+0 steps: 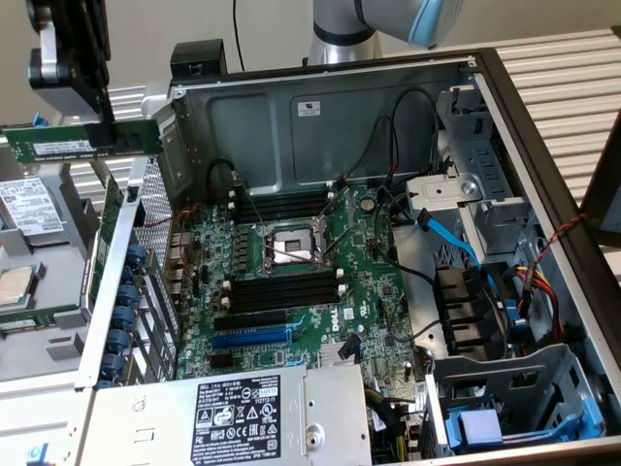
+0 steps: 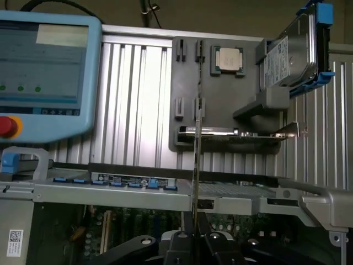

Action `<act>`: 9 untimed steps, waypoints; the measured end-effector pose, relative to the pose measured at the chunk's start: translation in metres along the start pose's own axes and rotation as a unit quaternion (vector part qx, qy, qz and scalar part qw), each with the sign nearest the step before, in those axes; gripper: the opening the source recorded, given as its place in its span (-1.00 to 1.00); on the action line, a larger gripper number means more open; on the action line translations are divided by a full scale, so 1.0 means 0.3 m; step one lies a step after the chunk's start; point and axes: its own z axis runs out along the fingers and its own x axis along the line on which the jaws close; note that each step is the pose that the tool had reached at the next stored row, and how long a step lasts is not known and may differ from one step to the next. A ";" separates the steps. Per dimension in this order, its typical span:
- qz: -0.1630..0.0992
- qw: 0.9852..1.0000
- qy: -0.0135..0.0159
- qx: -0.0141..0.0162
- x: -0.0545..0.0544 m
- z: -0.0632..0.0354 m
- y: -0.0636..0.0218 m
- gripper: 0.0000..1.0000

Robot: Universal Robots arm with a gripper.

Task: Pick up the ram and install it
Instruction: 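Pick up the ram and move it above insertion slot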

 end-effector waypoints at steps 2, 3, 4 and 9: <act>0.000 1.000 0.000 0.001 -0.003 -0.002 -0.024 -0.73; 0.000 1.000 0.001 0.002 -0.005 -0.003 -0.035 -0.73; 0.000 1.000 0.001 0.003 -0.006 -0.003 -0.046 -0.73; -0.001 1.000 0.002 0.016 -0.013 -0.007 -0.093 -0.73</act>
